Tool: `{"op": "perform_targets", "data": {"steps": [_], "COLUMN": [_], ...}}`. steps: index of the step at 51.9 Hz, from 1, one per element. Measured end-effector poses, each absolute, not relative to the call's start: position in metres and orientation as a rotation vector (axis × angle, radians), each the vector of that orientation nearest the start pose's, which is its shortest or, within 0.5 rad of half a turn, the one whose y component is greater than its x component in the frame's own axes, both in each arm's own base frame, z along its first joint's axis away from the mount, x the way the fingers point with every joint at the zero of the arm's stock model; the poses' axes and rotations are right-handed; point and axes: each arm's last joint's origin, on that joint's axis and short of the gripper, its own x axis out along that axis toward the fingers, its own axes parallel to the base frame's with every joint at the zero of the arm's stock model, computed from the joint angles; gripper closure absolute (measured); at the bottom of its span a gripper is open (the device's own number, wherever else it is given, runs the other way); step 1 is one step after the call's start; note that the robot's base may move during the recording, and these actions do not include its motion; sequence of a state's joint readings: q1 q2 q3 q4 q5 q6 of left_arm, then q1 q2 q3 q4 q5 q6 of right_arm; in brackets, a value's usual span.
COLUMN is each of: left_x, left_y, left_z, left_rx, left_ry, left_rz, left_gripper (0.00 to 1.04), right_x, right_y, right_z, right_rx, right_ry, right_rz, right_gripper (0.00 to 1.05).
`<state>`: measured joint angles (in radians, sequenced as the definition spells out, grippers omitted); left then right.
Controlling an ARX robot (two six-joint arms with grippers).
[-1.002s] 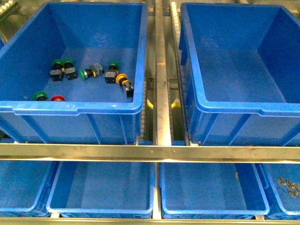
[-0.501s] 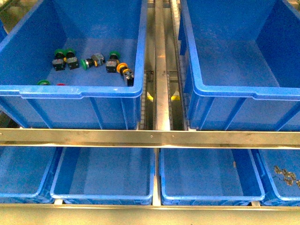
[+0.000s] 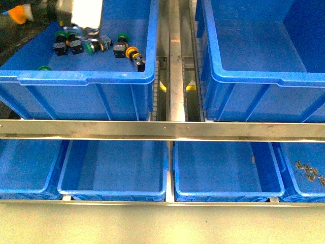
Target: Pick red and yellow buttons and place in box
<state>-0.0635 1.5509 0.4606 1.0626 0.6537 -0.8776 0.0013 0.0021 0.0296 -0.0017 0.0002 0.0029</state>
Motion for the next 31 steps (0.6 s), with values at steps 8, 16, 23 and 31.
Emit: {"op": "perform_targets", "data": {"steps": [8, 16, 23, 31], "left_x": [0.287, 0.300, 0.306, 0.308], "left_y": [-0.067, -0.088, -0.108, -0.122], "left_z": [0.178, 0.177, 0.179, 0.179], "left_rx": [-0.894, -0.917, -0.930, -0.940], "left_ry": [0.360, 0.382, 0.392, 0.412], "left_rz": [-0.761, -0.802, -0.862, -0.899], "left_gripper": [0.71, 0.71, 0.71, 0.71], "right_x": [0.096, 0.096, 0.096, 0.096], "right_y": [0.000, 0.000, 0.000, 0.000], "right_z": [0.173, 0.173, 0.173, 0.173], "right_rx": [0.003, 0.003, 0.003, 0.003], "right_ry": [-0.026, -0.025, -0.025, -0.026], "right_rz": [0.001, 0.001, 0.001, 0.001], "right_gripper": [0.07, 0.07, 0.07, 0.07]}}
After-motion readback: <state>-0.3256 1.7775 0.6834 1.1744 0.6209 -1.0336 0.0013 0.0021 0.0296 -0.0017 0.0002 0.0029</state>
